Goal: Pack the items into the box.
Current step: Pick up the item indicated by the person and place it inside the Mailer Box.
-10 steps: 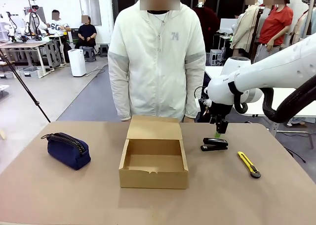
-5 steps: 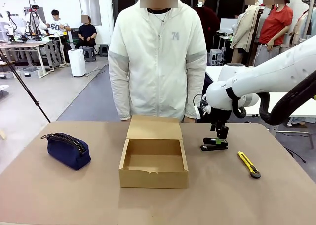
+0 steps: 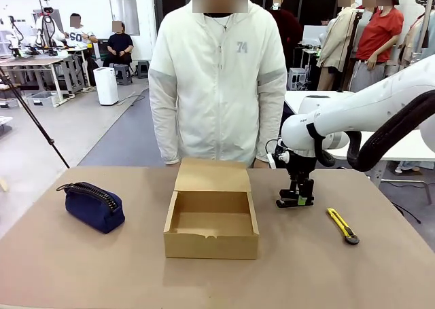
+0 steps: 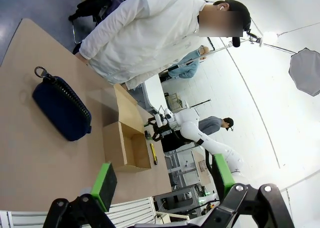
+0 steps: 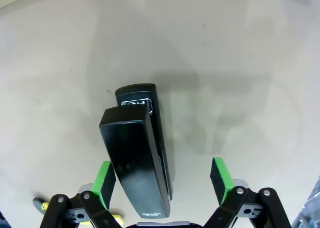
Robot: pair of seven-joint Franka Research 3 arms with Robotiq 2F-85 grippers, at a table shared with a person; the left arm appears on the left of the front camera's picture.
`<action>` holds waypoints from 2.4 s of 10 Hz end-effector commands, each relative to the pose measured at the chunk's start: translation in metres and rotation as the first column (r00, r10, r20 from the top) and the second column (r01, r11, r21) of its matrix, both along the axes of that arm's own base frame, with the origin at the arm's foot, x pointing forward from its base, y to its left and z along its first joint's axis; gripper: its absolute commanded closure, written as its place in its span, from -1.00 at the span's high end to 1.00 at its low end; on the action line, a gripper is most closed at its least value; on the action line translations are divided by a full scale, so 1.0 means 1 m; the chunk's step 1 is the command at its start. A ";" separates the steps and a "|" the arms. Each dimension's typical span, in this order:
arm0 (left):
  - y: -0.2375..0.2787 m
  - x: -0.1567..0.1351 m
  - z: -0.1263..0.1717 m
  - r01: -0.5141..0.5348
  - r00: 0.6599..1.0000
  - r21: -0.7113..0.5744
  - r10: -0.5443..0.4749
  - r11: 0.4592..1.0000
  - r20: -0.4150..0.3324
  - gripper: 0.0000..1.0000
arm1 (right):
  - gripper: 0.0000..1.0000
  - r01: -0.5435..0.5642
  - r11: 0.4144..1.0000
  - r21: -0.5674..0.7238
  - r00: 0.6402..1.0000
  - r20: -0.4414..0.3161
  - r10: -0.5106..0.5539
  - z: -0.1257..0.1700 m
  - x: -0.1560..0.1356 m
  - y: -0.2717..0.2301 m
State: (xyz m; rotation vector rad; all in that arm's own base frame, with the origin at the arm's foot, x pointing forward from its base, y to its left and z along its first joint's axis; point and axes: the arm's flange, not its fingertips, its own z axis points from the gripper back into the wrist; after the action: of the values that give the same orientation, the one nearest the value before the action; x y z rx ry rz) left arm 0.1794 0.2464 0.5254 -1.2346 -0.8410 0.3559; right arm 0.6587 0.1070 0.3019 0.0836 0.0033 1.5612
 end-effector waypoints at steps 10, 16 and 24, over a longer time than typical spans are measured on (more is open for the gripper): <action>0.002 0.000 0.002 -0.001 1.000 -0.001 0.001 1.000 0.028 1.00 | -1.00 -0.039 0.998 0.044 0.993 -0.110 0.043 0.006 0.013 0.001; 0.002 0.000 0.002 -0.001 1.000 -0.001 0.001 1.000 0.028 1.00 | -1.00 -0.013 1.000 0.027 0.994 -0.105 0.016 0.025 0.005 0.007; 0.002 0.000 0.002 -0.001 1.000 -0.001 0.001 1.000 0.028 1.00 | -1.00 0.083 0.995 0.049 0.990 0.113 -0.088 0.156 -0.225 -0.008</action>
State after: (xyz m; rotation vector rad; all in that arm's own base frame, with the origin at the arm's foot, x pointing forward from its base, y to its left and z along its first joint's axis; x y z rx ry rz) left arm 0.1797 0.2470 0.5255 -1.2338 -0.8404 0.3558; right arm 0.4619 0.0998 0.4674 0.0572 -0.0340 1.5243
